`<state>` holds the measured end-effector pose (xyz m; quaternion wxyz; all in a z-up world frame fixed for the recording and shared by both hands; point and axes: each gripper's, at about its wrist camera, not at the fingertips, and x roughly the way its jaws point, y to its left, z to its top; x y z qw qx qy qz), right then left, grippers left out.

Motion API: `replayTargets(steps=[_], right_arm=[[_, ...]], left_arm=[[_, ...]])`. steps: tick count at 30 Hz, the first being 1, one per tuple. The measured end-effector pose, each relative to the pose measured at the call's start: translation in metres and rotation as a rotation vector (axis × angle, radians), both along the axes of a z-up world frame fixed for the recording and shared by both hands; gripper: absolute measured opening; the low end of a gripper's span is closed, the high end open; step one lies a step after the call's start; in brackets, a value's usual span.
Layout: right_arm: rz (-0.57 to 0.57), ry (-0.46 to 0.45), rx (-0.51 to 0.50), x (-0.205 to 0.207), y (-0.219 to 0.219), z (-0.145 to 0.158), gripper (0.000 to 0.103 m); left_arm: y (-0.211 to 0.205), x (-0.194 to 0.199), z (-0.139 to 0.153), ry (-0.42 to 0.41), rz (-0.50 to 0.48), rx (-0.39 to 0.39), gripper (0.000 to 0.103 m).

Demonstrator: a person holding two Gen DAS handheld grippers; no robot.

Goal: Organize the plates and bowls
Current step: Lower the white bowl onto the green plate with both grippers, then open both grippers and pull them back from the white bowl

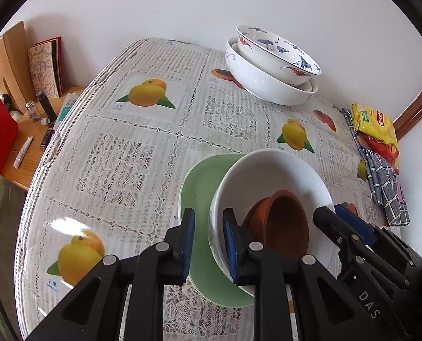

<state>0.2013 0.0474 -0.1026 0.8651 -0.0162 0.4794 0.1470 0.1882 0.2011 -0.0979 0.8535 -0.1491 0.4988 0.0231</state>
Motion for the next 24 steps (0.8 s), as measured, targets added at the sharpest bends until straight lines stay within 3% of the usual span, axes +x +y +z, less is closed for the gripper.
replayTargets(steps=[11, 14, 24], right_arm=[[-0.016, -0.022, -0.008, -0.033, -0.025, 0.014, 0.029], [-0.033, -0.039, -0.014, -0.048, -0.040, 0.021, 0.037], [-0.200, -0.159, -0.086, -0.112, -0.120, 0.064, 0.048]], left_arm=[[-0.017, -0.033, 0.025, -0.051, -0.003, 0.068, 0.027], [-0.029, -0.044, 0.035, -0.078, -0.021, 0.081, 0.028], [-0.095, -0.093, 0.078, -0.243, -0.087, 0.141, 0.059]])
